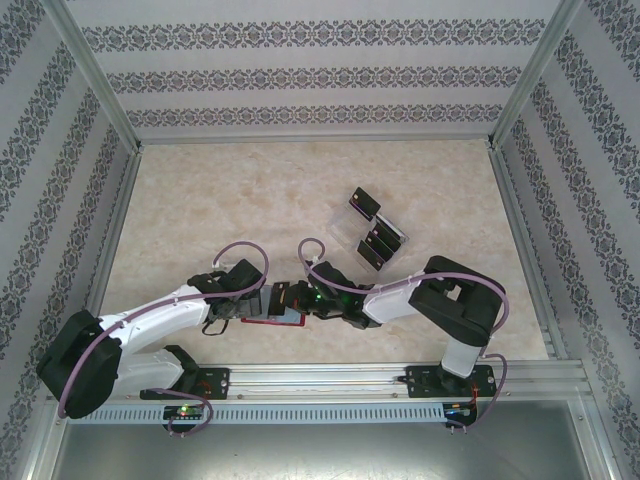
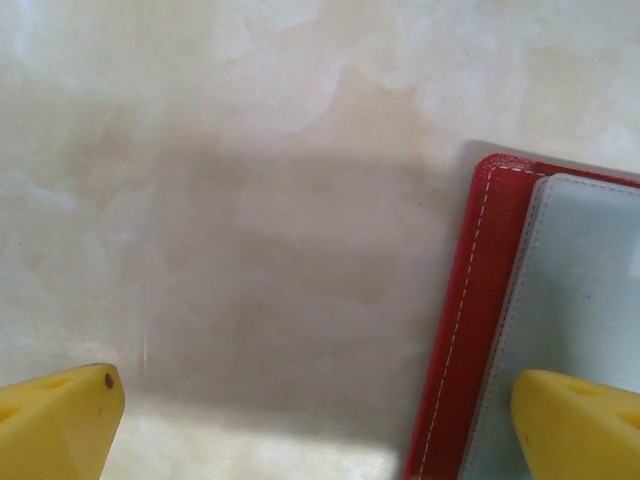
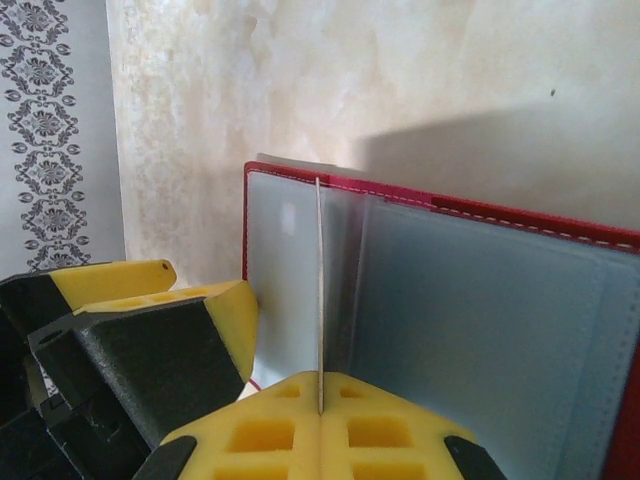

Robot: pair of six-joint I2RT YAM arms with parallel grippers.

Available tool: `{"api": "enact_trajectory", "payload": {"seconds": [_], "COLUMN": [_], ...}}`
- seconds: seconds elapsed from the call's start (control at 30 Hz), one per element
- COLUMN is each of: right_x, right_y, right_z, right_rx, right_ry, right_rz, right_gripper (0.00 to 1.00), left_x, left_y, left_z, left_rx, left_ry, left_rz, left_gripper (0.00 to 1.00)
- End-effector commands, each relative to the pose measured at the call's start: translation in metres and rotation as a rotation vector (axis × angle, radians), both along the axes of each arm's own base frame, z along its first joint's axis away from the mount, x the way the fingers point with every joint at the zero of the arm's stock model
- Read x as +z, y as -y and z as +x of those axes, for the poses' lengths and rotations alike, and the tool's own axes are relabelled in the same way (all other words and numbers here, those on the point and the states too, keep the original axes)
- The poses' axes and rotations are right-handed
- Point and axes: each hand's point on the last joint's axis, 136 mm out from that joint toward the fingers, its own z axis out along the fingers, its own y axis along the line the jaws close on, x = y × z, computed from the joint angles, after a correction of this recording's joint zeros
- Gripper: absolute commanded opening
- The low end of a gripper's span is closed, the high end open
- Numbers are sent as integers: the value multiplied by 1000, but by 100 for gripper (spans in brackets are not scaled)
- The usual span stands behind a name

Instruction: Put the credit cards into the card holder

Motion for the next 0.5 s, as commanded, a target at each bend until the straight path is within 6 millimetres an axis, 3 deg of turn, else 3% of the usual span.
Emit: {"api": "enact_trajectory", "payload": {"seconds": [0.0, 0.47], "right_x": [-1, -14], "right_y": [-6, -3], "right_z": [-4, -16], "right_rx": [4, 8], "right_ry": [-4, -40], "right_rz": [26, 8], "right_gripper": [0, 0], "left_x": [-3, -2], "left_y": [-14, -14], "left_z": [-8, -8], "left_rx": [34, 33], "left_ry": [-20, -17], "left_rz": [47, 44], "left_gripper": [100, 100]}}
